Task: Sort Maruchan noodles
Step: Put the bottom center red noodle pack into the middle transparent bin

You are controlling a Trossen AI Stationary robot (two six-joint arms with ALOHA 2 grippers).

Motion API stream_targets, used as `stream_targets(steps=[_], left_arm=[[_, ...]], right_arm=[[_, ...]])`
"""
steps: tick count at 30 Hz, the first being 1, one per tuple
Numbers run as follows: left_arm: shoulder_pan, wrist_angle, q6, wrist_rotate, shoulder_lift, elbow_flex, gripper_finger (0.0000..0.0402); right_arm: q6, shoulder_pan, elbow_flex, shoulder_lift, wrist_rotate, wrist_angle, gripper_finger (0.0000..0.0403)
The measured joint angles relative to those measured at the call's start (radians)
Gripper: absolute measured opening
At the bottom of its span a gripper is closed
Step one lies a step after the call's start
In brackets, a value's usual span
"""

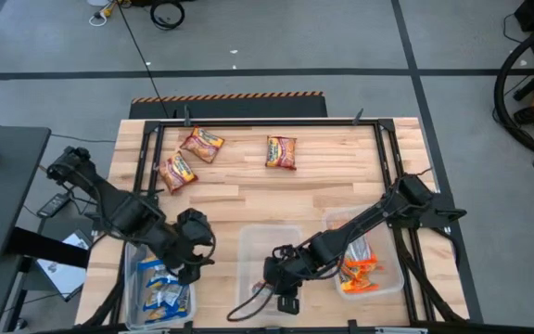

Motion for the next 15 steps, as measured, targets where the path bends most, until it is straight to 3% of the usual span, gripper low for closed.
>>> stream_targets(steps=[5, 15], left_arm=[[0.002, 0.0, -0.013, -0.046, 0.052, -0.001, 0.0231], [0.044, 0.002, -0.036, -0.052, 0.12, -0.002, 0.0231]], right_arm=[[0.016, -0.007, 0.0, 0.004, -0.1, -0.036, 0.0102], [-0.138, 0.001, 0.0, 0.005, 0.034, -0.045, 0.0102]])
